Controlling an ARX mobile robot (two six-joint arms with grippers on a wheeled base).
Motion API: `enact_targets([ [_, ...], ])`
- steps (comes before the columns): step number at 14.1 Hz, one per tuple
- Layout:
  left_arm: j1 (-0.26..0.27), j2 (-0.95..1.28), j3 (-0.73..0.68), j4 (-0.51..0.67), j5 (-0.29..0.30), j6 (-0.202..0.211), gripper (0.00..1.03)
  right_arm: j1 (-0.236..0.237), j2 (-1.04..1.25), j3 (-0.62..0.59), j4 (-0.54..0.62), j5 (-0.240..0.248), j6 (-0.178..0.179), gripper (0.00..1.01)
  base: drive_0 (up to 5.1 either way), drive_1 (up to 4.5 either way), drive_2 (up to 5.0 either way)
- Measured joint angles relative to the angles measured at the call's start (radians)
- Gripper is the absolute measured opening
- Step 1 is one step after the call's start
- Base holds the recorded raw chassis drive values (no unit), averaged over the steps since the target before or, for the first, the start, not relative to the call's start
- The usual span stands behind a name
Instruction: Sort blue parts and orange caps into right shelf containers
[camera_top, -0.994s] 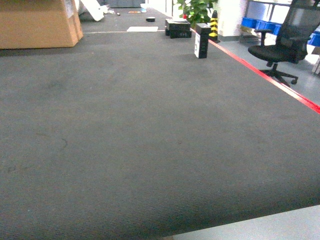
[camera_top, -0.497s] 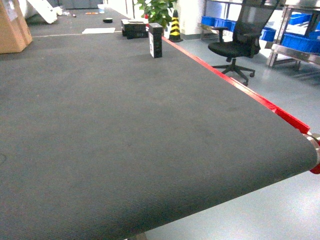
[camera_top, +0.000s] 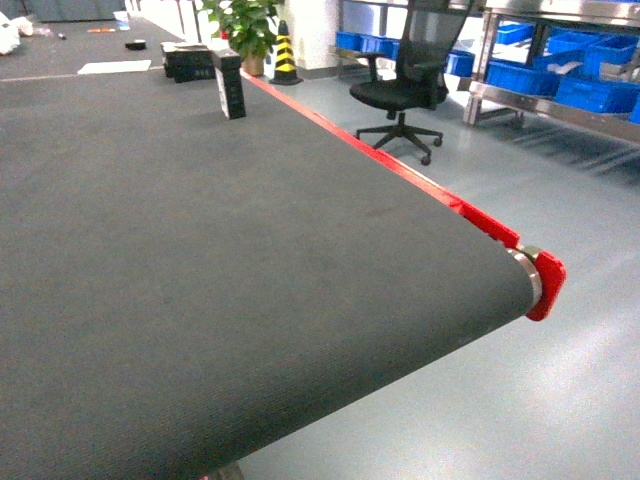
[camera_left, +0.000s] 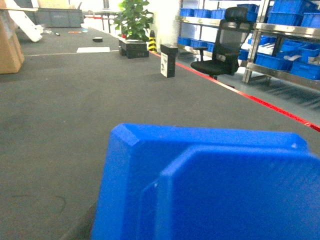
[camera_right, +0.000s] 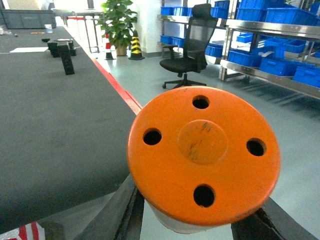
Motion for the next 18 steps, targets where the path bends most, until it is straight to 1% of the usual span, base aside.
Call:
enact_targets([
  [18, 0.0, 0.0, 0.0, 0.0, 0.0, 0.0, 0.44, 0.0, 0.0, 0.0, 0.0, 0.0, 0.0, 0.42, -1.6, -1.59, -1.6],
])
